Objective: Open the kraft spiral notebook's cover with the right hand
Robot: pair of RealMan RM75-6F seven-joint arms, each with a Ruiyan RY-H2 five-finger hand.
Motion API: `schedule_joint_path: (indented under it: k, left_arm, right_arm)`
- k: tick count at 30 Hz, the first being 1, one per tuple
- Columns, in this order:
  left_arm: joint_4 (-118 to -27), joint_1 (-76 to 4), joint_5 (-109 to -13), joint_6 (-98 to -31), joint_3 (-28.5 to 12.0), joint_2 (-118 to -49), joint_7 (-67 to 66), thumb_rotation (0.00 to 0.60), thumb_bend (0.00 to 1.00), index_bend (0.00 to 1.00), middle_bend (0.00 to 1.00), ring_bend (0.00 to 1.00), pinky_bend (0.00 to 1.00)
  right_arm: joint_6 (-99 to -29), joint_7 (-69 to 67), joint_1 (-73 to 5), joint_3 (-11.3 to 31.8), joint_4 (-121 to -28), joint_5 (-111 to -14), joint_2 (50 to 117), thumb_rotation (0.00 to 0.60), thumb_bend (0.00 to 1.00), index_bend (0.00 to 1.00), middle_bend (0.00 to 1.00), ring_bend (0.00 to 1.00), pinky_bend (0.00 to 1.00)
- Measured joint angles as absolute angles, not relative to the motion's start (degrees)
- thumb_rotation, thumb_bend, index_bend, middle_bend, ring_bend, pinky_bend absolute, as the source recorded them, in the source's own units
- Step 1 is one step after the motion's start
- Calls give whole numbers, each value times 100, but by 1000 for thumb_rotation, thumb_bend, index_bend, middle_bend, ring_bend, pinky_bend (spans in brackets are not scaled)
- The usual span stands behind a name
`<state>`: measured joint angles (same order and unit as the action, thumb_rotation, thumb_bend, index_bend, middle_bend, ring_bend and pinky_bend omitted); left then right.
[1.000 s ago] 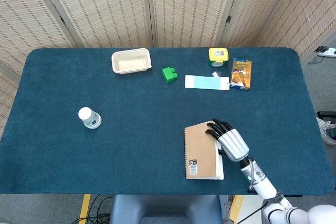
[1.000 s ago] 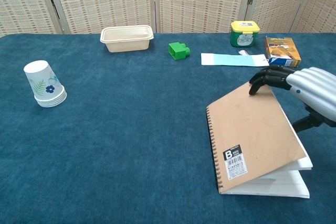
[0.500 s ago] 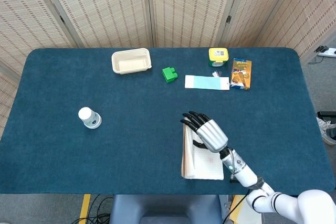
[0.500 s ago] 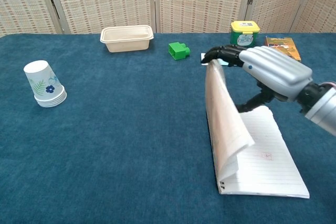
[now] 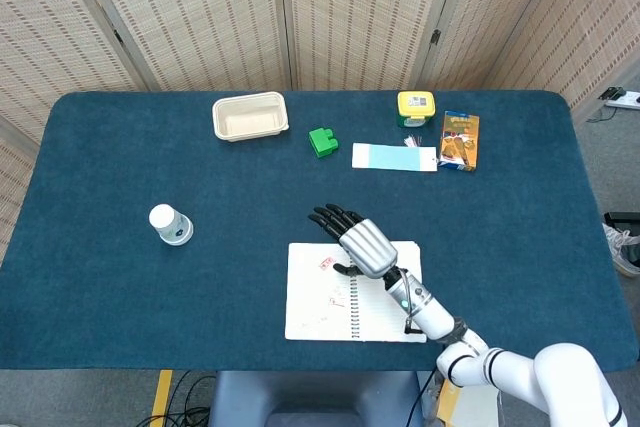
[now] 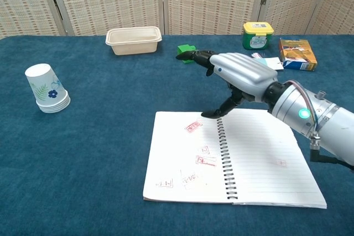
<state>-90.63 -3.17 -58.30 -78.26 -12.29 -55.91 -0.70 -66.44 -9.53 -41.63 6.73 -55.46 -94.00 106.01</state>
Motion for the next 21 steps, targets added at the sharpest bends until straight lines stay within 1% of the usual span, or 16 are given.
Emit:
schedule_joint_path:
  k: [6, 9, 11, 14, 17, 21]
  left_arm:
    - [-9124, -300, -5959, -7925, -1195, -5595, -112, 600, 259, 101, 72, 93, 206]
    - [-9194, -290, -6146, -8003, -1138, -5600, -152, 600, 260, 100, 72, 93, 206]
    - [-9254, -286, -6345, -8082, -1087, -5615, -174, 600, 260, 94, 72, 93, 207]
    - [-9364, -281, -6719, -8232, -986, -5666, -241, 600, 259, 87, 72, 93, 207]
    - [-9492, -293, -7010, -8347, -877, -5752, -458, 600, 259, 87, 72, 93, 207]
    - [-9652, -382, -7092, -8339, -800, -5923, -788, 600, 259, 87, 72, 93, 207]
  right_arm:
    - [-6874, -843, -4030, 645, -5823, -9372, 10320, 600, 202, 59, 78, 51, 263]
    - [-7014, -588, -3848, 592, -6210, -9338, 9979, 600, 202, 59, 44, 23, 224]
    - [-7101, -348, -3692, 557, -6538, -9278, 9715, 600, 203, 60, 11, 4, 169]
    - [-7225, 150, -3363, 488, -7240, -9069, 9181, 600, 203, 59, 0, 0, 92]
    - [-7405, 746, -2950, 413, -8077, -8745, 8542, 600, 203, 59, 0, 0, 77]
    - [-7975, 1486, -2181, 276, -9064, -8351, 7651, 600, 203, 59, 0, 0, 56]
